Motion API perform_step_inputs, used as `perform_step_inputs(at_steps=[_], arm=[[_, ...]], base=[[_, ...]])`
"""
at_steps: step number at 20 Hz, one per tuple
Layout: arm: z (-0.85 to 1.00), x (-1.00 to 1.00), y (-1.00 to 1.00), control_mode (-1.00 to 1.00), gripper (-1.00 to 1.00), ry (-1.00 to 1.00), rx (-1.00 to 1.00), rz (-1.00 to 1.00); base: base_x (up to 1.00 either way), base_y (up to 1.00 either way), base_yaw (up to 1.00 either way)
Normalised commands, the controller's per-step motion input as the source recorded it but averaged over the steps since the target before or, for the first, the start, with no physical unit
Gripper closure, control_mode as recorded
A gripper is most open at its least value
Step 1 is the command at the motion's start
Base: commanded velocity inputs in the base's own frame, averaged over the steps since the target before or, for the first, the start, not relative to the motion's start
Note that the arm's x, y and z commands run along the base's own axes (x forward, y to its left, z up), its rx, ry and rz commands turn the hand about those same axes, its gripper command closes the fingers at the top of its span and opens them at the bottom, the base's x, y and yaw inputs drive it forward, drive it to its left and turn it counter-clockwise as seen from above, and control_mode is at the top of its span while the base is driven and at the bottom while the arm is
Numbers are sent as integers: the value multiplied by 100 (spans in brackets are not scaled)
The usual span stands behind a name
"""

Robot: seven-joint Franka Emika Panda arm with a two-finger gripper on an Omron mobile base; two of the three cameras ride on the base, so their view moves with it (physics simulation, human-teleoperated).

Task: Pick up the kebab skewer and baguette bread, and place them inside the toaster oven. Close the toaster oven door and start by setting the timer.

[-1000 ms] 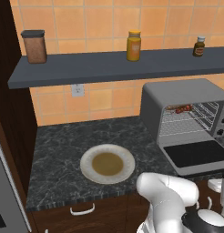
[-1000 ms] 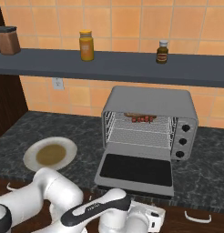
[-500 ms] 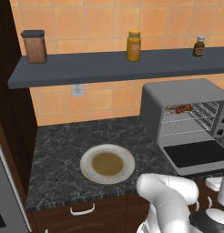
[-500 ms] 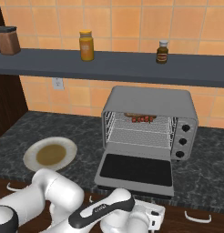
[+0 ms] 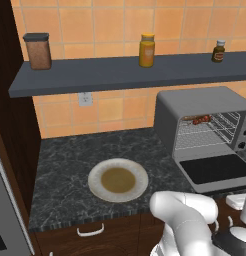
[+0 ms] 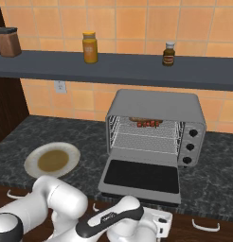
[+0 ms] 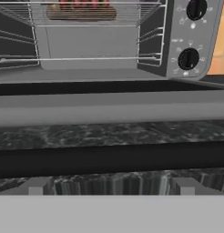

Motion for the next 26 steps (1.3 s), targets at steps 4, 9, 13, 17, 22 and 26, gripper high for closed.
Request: perform_step_inputs(at_steps=[4,9,13,17,22,26], arm=[[2,12,0,-100,-100,-2,0,2],[13,16,0,-100,-100,-1,0,1],[21,24,-1,-100,-100,0,0,0],[28,28,-5,-100,-100,0,0,1],[43,23,0,-100,-100,-1,0,0],[48,33,0,-100,-100,0,0,0]], base=[[0,0,0],[0,0,0],[0,0,0],[0,0,0],[0,0,0],[0,0,0]])
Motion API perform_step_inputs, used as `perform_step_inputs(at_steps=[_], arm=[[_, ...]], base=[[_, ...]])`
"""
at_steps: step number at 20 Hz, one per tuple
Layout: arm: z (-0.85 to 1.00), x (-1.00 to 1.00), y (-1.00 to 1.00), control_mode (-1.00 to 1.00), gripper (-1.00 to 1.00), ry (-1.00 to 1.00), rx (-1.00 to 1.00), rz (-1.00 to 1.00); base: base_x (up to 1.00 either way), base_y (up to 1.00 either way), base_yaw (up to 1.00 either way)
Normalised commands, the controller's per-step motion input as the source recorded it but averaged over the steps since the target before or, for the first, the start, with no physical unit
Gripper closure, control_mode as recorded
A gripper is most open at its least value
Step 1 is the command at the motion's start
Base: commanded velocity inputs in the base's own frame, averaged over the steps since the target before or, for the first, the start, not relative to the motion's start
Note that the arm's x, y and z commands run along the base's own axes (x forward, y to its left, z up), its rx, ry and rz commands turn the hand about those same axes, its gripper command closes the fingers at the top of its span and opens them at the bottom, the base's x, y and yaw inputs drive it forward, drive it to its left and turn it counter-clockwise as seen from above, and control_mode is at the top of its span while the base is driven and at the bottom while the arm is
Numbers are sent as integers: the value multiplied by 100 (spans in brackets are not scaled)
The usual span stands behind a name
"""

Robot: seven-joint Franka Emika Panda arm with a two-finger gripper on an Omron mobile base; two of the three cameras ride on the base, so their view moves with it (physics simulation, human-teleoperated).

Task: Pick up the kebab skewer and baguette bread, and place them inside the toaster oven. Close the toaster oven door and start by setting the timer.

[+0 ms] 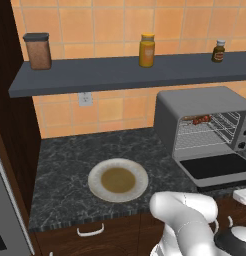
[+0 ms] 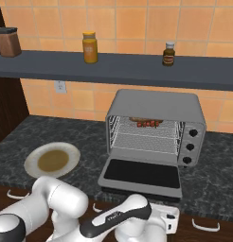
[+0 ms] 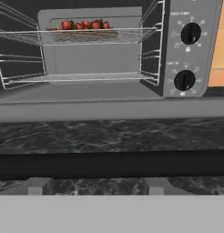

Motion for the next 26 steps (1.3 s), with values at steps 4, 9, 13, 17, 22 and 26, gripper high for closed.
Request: perform_step_inputs(at_steps=[4,9,13,17,22,26], arm=[[41,39,0,-100,-100,0,0,0],[39,41,0,-100,-100,0,0,0],[45,47,0,-100,-100,0,0,0],[55,54,2,-100,-100,0,0,0],[45,62,9,-100,-100,0,0,0],[21,67,23,-100,-100,0,0,0]], base=[[0,0,0],[0,0,0],[0,0,0],[0,0,0],[0,0,0],[0,0,0]])
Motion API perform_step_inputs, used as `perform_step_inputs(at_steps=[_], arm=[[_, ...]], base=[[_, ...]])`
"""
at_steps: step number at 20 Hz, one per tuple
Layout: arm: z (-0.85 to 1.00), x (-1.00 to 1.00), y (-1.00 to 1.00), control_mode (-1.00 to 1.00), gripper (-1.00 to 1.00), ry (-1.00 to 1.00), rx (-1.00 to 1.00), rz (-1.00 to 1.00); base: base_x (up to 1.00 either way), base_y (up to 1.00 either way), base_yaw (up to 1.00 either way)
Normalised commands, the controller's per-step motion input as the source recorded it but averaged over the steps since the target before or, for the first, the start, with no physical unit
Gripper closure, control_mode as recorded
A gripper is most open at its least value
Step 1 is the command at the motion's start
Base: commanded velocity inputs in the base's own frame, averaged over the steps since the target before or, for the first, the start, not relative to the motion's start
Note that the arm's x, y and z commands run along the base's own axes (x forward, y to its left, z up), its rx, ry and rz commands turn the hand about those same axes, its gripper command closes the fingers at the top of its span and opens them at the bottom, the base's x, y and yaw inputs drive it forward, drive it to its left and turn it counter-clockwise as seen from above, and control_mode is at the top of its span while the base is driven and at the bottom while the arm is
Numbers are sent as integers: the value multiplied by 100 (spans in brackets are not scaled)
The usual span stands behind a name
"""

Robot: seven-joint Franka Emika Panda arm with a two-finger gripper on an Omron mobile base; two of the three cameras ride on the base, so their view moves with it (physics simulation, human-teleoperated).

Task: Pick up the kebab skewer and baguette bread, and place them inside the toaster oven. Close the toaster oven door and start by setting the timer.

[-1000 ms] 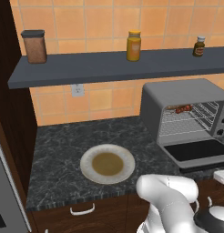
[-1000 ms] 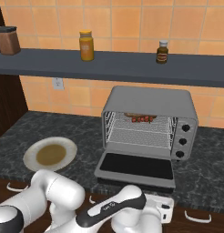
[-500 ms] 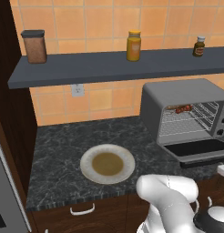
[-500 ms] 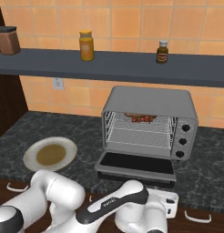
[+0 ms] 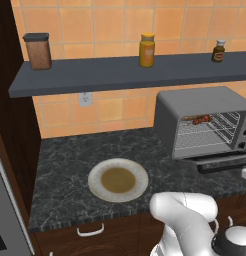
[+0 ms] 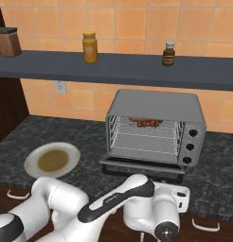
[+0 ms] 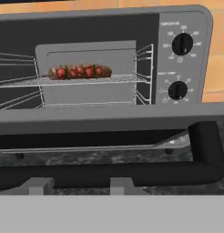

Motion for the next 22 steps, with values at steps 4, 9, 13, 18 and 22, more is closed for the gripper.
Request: perform_step_inputs(at_steps=[4,9,13,18,22], arm=[[4,69,30,-100,-100,1,0,0],[0,70,33,-100,-100,3,0,0],[0,69,32,-100,-100,3,0,0],[0,70,40,-100,-100,4,-1,0],[0,59,33,-100,-100,4,0,0]], base=[[0,0,0],[0,0,0],[0,0,0],[0,0,0],[0,0,0]])
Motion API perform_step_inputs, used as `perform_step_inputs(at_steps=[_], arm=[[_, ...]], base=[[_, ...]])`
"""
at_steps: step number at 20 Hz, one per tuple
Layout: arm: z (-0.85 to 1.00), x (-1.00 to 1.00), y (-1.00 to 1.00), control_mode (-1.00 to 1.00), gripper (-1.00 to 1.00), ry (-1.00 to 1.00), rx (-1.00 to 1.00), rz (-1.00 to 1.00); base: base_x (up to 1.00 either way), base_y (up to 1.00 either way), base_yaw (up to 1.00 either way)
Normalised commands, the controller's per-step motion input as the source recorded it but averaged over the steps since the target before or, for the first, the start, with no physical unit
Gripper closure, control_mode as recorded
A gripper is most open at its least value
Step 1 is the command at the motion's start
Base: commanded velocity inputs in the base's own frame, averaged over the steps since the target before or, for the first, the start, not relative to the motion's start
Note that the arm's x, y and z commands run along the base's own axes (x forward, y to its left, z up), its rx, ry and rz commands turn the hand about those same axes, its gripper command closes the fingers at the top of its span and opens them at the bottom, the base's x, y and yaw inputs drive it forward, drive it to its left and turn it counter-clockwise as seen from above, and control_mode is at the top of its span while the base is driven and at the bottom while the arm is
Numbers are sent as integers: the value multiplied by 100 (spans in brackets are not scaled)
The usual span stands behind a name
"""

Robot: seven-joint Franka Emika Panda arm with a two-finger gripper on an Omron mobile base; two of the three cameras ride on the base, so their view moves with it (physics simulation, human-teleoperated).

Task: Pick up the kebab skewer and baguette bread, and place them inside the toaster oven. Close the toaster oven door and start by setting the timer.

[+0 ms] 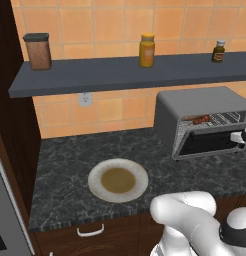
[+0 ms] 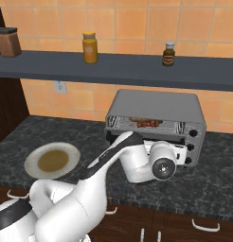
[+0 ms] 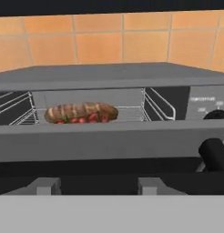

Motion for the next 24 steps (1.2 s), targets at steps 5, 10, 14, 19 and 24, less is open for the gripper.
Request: perform_step_inputs(at_steps=[5,10,14,19,24], arm=[[0,53,28,-100,-100,3,0,0],[0,49,28,-100,-100,4,0,0],[0,44,25,-100,-100,4,0,0],[10,25,11,-100,-100,2,0,0],[50,-1,-2,-100,-100,0,0,0]], base=[[0,0,0],[0,0,0],[0,0,0],[0,0,0],[0,0,0]])
